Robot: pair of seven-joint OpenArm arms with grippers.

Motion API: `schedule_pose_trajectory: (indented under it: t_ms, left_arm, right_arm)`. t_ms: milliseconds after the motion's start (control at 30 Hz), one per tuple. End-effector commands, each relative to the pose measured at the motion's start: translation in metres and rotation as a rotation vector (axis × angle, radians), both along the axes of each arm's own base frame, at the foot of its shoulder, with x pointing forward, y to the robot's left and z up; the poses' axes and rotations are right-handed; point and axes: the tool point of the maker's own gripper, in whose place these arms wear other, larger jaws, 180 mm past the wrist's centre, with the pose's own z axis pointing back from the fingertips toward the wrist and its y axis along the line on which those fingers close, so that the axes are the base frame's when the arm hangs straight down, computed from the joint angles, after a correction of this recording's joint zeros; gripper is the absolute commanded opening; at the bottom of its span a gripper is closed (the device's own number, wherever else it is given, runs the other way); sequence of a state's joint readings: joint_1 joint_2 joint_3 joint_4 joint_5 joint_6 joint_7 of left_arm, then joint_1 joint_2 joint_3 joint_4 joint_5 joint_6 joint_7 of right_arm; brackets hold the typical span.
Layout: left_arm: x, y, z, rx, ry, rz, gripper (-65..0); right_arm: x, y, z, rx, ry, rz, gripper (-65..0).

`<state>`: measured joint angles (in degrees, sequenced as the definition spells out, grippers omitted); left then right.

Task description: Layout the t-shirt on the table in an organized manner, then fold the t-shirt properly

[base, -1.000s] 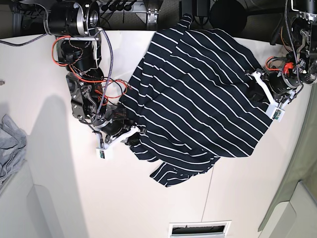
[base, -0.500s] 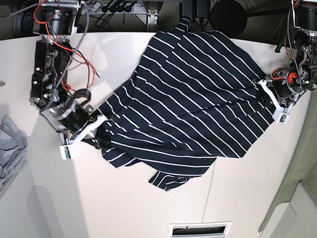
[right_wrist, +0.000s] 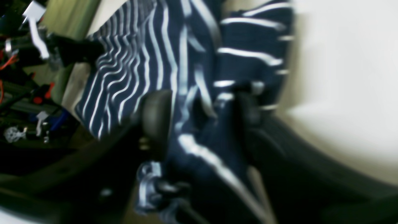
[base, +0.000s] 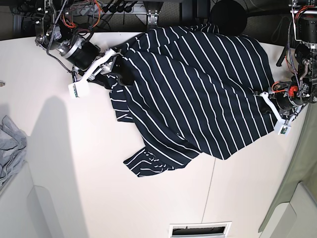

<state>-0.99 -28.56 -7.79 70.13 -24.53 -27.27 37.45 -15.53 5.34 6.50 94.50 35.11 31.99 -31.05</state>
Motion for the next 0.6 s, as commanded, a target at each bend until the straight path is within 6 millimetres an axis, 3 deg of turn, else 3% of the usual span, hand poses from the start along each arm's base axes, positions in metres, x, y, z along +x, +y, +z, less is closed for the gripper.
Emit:
schedule_pose_trajectory:
  t_ms: [0, 133, 333, 433, 567]
  left_arm:
    - [0.012, 0.008, 0.015, 0.012, -0.045, 0.003, -58.1]
    - [0.011, 0.008, 0.014, 0.013, -0.038, 0.003, -58.1]
    - [0.008, 0.007, 0.012, 0.006, -0.024, 0.005, -58.1]
    - [0.01, 0.003, 0.014, -0.027, -0.036, 0.013, -58.1]
    - [0.01, 0.002, 0.014, -0.038, -0.039, 0.015, -58.1]
  right_arm:
    - [0.017, -0.001, 0.022, 0.036, -0.088, -0.02, -30.1]
    - [0.055, -0.012, 0.049, 0.027, -0.211, -0.066, -30.1]
    - [0.115, -0.037, 0.073, -0.086, -0.294, -0.193, -30.3]
    - [0.139, -0.026, 0.065, -0.108, -0.276, -0.184, -30.3]
    - [0.158, 0.008, 0.025, -0.069, -0.166, -0.12, -30.3]
